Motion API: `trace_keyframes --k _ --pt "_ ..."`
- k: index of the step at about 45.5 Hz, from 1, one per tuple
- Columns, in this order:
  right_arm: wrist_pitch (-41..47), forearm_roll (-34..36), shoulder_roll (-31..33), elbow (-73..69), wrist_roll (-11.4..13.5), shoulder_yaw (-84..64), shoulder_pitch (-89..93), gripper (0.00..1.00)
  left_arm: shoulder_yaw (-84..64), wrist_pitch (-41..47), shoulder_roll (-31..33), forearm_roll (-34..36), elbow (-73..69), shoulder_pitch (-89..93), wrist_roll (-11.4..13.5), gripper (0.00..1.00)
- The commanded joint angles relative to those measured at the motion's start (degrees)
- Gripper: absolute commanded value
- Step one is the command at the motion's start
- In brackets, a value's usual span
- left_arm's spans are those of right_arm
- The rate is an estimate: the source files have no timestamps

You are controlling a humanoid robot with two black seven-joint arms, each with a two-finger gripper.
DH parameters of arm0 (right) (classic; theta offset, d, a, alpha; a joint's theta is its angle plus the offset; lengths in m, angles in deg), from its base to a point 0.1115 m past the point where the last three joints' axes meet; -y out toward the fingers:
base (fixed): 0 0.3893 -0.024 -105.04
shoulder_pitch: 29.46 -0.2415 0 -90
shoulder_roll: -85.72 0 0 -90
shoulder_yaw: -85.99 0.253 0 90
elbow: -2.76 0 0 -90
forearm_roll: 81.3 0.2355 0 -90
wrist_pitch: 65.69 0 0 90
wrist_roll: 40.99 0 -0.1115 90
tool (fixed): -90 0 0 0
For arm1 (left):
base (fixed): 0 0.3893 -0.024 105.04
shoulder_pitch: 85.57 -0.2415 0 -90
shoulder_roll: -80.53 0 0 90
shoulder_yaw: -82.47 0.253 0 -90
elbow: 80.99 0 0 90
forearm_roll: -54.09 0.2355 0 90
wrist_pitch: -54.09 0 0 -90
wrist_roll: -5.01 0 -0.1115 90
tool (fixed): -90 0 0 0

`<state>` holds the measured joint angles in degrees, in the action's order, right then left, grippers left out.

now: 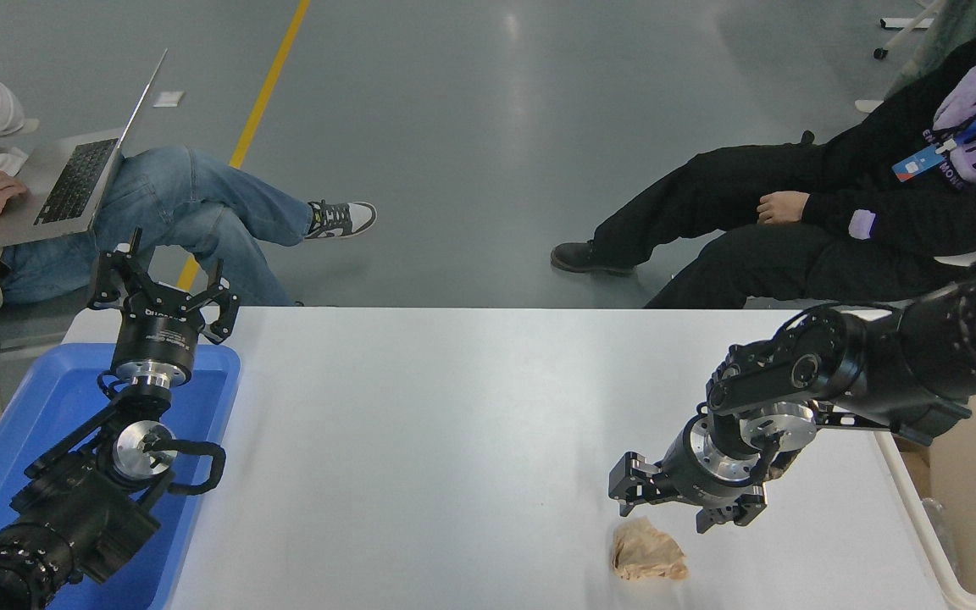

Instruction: Pick up paper ball place in dustbin

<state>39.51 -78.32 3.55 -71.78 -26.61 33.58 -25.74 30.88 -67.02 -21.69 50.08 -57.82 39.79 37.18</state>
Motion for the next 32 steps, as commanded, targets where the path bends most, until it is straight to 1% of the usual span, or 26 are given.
trace_keyframes --k 1,8,19,32 --pt "-3.08 -0.08 -1.33 1.94 0.03 0.9 3.22 0.93 0.0 0.0 0.0 0.06 0.03 0.06 0.0 0.99" --pt "-4.22 -0.17 -1.5 2.9 0.03 1.34 4.98 0.93 0.0 0.0 0.0 -0.03 -0.06 -0.03 0.09 0.99" --pt "-4.48 -0.26 -4.31 5.01 0.03 1.96 7.0 0.94 0.0 0.0 0.0 -0.03 0.03 0.05 0.09 0.99" --pt "-5.19 -0.35 -4.93 7.47 0.03 1.43 9.02 0.93 0.0 0.0 0.0 0.06 0.03 -0.03 0.09 0.99"
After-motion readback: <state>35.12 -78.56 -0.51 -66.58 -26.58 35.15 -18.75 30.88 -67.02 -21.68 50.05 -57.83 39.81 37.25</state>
